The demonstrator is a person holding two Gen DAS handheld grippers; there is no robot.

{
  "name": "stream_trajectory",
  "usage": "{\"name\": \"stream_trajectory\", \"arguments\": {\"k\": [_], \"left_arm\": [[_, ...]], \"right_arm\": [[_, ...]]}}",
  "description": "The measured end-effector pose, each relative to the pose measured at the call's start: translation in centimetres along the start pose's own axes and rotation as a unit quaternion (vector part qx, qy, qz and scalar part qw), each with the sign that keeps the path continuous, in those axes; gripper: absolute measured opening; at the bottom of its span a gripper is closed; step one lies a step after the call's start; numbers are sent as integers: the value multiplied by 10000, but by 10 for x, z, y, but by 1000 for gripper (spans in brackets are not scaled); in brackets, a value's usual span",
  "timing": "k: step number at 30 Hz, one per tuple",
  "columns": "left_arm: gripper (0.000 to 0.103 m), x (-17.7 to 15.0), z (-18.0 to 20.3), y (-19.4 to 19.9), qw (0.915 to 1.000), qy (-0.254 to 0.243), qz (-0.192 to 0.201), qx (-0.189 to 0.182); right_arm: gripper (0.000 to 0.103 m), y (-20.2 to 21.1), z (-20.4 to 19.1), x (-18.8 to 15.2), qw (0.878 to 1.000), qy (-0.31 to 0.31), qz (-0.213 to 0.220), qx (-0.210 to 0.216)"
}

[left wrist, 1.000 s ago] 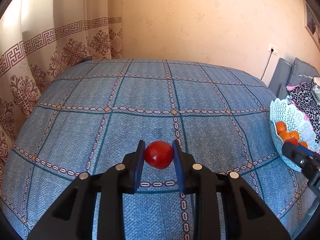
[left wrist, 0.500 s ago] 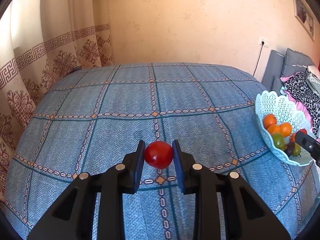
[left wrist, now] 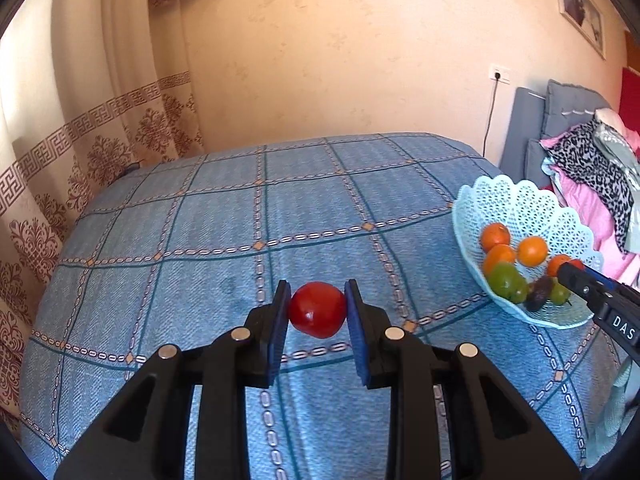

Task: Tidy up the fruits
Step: 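Carry both red tomatoes into the basket and open both tools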

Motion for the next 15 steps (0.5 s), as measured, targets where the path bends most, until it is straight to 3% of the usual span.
{"name": "stream_trajectory", "arguments": {"k": [1,2,3,15], "left_arm": [[28,0,4,0,10000,-25,1,-11],[28,0,9,1,10000,-61,0,-31],[28,0,13,1,10000,-86,-2,-41],[28,0,74,8,9983,-387,-54,-422]], "right_arm": [[48,1,3,-1,10000,-45,7,-6],[63,3,6,-1,9999,-97,56,-10],[65,7,9,-1,9998,-133,141,-30],[66,38,54,1,9968,-533,590,-96]]}}
Point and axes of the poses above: each gripper's, at about its wrist camera, not at the fingertips, and y roughly against the way its jaws point, z to its right, x to its top, the point moved 7 cm from there along -y, roughly the way its jaws point, and after that the axes turned 10 degrees about y, right-handed, at the moved point
